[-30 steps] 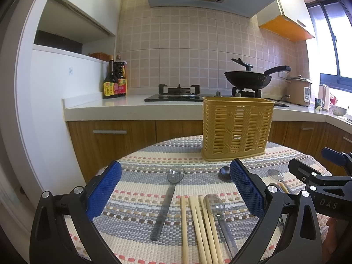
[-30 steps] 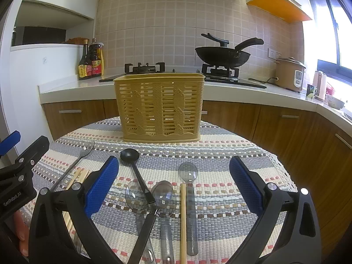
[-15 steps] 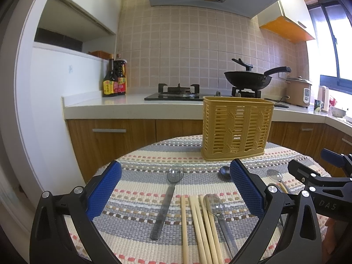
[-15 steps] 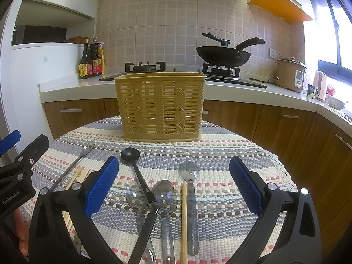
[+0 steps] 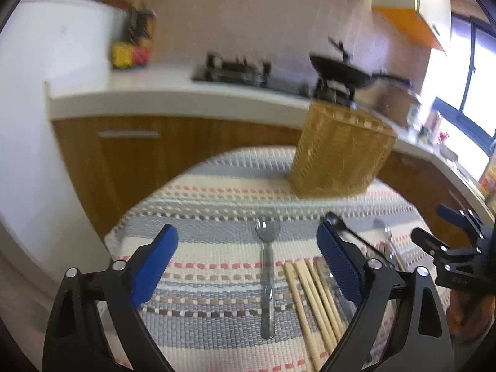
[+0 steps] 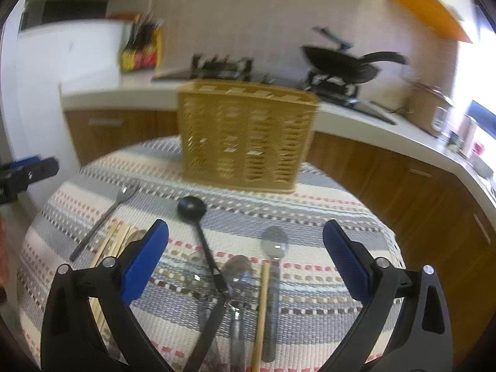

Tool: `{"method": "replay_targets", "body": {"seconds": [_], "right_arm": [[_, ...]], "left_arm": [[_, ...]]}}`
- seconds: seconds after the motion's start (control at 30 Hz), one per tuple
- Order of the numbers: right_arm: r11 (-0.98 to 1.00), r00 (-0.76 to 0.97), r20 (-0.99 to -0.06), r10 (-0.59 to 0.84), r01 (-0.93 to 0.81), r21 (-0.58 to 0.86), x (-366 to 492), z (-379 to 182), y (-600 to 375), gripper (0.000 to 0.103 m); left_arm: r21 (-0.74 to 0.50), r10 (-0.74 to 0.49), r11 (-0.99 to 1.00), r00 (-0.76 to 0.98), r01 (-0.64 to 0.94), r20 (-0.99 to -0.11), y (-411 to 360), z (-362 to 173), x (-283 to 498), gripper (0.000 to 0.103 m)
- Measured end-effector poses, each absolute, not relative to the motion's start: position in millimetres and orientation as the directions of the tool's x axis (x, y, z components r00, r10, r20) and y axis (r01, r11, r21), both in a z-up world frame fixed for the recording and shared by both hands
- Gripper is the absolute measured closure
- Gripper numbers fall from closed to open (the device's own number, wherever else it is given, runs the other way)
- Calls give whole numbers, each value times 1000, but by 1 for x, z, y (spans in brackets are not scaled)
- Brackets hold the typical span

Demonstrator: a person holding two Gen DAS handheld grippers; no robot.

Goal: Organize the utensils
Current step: 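Grasp the black spoon with the right tool while the left tool grasps a clear spoon, then lift both held spoons up and carry them over the tan caddy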

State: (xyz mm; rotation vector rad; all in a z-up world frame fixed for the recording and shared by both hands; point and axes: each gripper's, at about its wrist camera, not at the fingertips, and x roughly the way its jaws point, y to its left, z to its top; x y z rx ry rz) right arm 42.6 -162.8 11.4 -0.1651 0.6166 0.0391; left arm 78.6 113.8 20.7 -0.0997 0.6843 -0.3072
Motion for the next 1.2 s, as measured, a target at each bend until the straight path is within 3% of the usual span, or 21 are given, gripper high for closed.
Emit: {"method": "replay_targets", "body": {"seconds": [0.07, 0.13, 0.23, 0.4, 0.57, 0.83, 0.97, 1.2], "right_arm": [[981, 746, -666, 20, -142, -130, 64, 11, -158, 23], [978, 661, -747, 62, -188, -85, 88, 8, -157, 38], [973, 547, -828, 125, -230, -5, 122, -1, -155, 45], [961, 292, -936, 199, -246, 128, 172, -33, -146, 60], [957, 190, -961, 202, -248, 152, 184, -47, -138, 68], [958, 175, -975, 137, -275, 85, 192, -60, -120, 94], [952, 209, -971, 116, -302, 49, 189, -65, -108, 97], [943, 301, -936, 184, -323, 81, 171, -51, -105, 97]], "left_arm": [[-204, -336, 940, 646, 272, -685, 109, 15, 100, 32], [-251, -386, 918, 548, 306, -742, 103, 6, 120, 33], [-234, -367, 915, 441, 327, -819, 87, -9, 138, 43], [-233, -352, 908, 332, 348, -875, 65, -23, 158, 58], [-204, -306, 915, 267, 348, -914, 55, -34, 172, 64], [-126, -223, 930, 258, 345, -940, 36, -42, 196, 72], [-62, -169, 933, 278, 354, -946, 25, -44, 193, 89], [-21, -155, 941, 374, 338, -914, 21, -35, 183, 93]]}}
